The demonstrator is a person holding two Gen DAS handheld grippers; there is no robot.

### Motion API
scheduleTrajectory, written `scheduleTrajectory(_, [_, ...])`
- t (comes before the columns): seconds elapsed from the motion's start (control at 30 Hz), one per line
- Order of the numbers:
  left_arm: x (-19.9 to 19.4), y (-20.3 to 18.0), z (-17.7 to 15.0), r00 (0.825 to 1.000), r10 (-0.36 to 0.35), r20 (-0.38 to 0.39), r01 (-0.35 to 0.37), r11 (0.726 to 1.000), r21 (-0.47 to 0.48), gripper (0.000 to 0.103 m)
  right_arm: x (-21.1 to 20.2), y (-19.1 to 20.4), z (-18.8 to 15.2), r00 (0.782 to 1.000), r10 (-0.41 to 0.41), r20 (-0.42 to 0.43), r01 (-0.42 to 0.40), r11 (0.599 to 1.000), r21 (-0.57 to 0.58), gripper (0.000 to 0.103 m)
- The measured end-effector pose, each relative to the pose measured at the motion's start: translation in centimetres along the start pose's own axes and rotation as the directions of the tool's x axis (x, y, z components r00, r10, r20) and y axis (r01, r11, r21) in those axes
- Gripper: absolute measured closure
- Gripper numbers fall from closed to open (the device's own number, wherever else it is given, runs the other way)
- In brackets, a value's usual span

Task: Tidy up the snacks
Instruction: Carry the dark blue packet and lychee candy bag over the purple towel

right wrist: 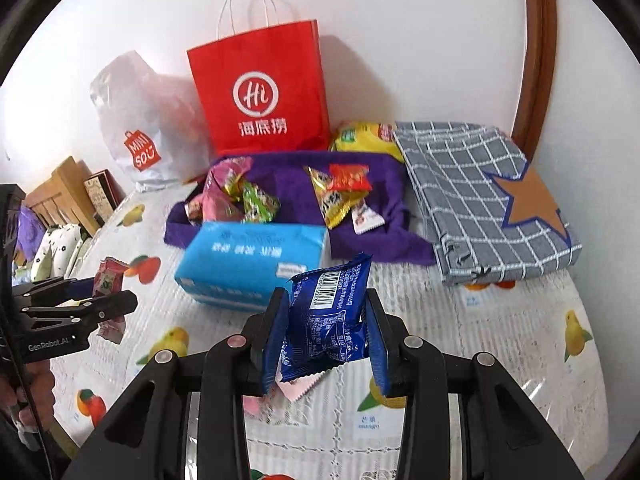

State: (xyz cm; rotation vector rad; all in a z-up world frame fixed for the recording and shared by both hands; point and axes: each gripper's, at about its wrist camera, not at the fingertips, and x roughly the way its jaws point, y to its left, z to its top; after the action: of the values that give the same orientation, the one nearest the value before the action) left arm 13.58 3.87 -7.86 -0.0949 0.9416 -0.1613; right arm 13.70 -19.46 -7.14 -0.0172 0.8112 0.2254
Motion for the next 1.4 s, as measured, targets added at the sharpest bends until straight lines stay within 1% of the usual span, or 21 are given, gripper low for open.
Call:
scheduleTrajectory(0.37, [-2.0, 0.8, 2.4, 0.998, 0.017, 0.063, -0.017, 1.000, -0.009, 0.050, -0.6, 0.6, 2.4, 0.999, -0.010, 0.036, 0.010, 1.000, -0.005, 0.066])
scheduleTrajectory(0.6, [-2.2, 1.0, 4.0, 0.997, -0.011, 0.075, 0.013, 1.000, -0.021, 0.050, -0.6, 0.8, 3.7, 0.998, -0.007, 0.058, 0.008, 1.000, -0.017, 0.066])
scheduleTrajectory(0.73, [-2.2, 1.1, 5.1, 0.996, -0.014, 0.084, 0.016, 1.000, -0.021, 0.050, -0.3, 1.3, 4.5, 0.998, -0.008, 0.068, 0.010, 1.000, -0.028, 0.066])
scheduleTrajectory(1.03, [-1.9, 2.2, 7.8, 0.995, -0.008, 0.101, 0.011, 0.999, -0.030, 0.050, 0.7, 1.4, 6.9, 0.996, -0.020, 0.090, 0.022, 1.000, -0.022, 0.066])
scheduleTrajectory(1.4, [0.0, 2.5, 11.1, 0.995, -0.034, 0.097, 0.038, 0.998, -0.042, 0.050, 3.2, 1.2, 10.0, 0.995, -0.018, 0.098, 0.020, 1.000, -0.020, 0.066])
